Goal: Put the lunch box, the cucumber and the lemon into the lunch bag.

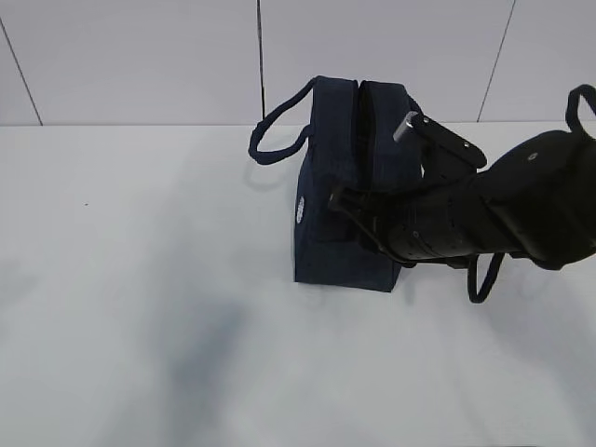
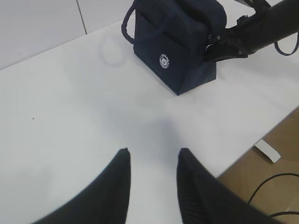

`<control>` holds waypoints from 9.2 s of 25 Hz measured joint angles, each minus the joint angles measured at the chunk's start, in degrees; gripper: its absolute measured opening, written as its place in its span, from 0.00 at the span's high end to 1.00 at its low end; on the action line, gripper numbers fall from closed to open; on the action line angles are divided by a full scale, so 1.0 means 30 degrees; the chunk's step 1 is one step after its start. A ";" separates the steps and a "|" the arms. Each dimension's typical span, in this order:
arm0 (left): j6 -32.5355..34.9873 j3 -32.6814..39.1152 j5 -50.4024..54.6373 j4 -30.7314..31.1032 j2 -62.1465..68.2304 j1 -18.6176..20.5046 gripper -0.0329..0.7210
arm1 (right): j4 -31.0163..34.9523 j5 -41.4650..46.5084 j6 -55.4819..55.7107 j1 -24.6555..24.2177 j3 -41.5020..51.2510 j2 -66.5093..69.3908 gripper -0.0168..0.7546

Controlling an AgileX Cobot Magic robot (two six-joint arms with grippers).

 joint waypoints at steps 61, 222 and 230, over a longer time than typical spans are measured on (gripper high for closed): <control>0.0000 0.0000 -0.2292 -0.3520 0.0000 0.0000 0.64 | -0.3883 0.5352 -0.0898 -0.0028 0.0000 -0.4429 0.98; 0.2462 -0.0101 -2.4132 -0.1900 2.3546 0.2786 0.96 | -0.6353 0.5719 -0.3443 -0.4375 -0.7377 -0.0630 0.98; 0.2462 -0.0101 -2.2915 -0.1900 2.3115 0.1694 0.96 | -0.6435 0.5837 -0.3490 -0.5114 -0.9208 0.1410 0.98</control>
